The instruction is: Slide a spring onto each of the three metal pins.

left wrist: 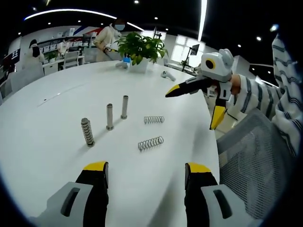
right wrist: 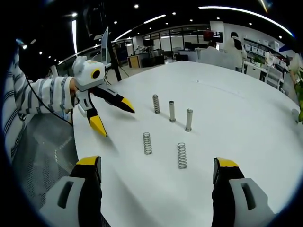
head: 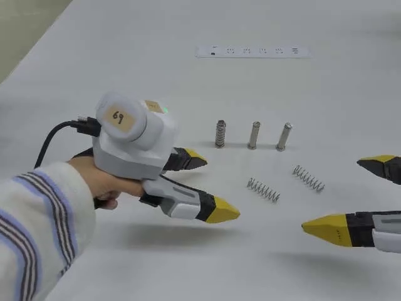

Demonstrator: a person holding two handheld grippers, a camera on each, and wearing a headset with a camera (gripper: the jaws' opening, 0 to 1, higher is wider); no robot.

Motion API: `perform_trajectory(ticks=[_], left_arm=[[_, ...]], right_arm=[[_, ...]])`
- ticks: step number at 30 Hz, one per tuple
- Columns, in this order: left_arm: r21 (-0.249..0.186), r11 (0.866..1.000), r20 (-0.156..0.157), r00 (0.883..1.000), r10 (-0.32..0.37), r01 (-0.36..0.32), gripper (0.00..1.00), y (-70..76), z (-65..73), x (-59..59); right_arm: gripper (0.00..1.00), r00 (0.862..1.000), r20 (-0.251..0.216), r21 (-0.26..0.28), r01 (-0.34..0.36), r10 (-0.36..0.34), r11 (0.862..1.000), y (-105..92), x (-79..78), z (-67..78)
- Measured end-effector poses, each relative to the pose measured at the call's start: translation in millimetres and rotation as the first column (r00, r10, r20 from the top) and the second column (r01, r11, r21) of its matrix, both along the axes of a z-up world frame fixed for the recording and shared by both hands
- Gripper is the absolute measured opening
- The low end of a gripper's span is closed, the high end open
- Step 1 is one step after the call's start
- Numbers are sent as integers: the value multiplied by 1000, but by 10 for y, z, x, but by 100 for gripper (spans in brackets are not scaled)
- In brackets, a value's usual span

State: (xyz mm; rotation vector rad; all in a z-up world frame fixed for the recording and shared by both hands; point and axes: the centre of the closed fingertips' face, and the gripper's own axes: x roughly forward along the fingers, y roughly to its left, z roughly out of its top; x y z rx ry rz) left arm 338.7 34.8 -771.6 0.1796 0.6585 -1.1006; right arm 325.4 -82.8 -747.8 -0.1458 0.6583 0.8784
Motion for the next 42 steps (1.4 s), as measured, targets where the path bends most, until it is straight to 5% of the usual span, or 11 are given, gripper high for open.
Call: perform_trajectory(ticks=[8, 19, 24, 29, 38, 40, 42], left_arm=[[23, 998, 6, 998, -59, 59, 53, -137, -34, 35], [52, 979, 84, 976, -201, 197, 36, -420, -11, 87], [79, 963, 82, 961, -263, 257, 32, -512, -51, 95], [107, 947, 75, 948, -310, 302, 12, -557, -111, 78], [151, 926, 74, 930, -359, 345, 17, -615, -182, 112], [149, 929, 39, 937, -347, 338, 14, -607, -223, 123], [162, 927, 50, 936, -349, 337, 12, -602, -256, 155]], right_arm=[[94, 1000, -14, 3, 5, -5, 1000, -7, -25, -11], [92, 1000, -8, 10, 4, -4, 1000, -2, -36, 23], [91, 1000, -17, 17, 8, -8, 1000, -11, -42, 29], [89, 1000, -27, 19, 12, -11, 1000, -32, -48, 24], [89, 1000, -27, 26, 16, -15, 1000, -46, -42, 47], [88, 999, -33, 33, 17, -16, 999, -45, -47, 51], [88, 999, -33, 46, 22, -20, 999, -41, -44, 65]])
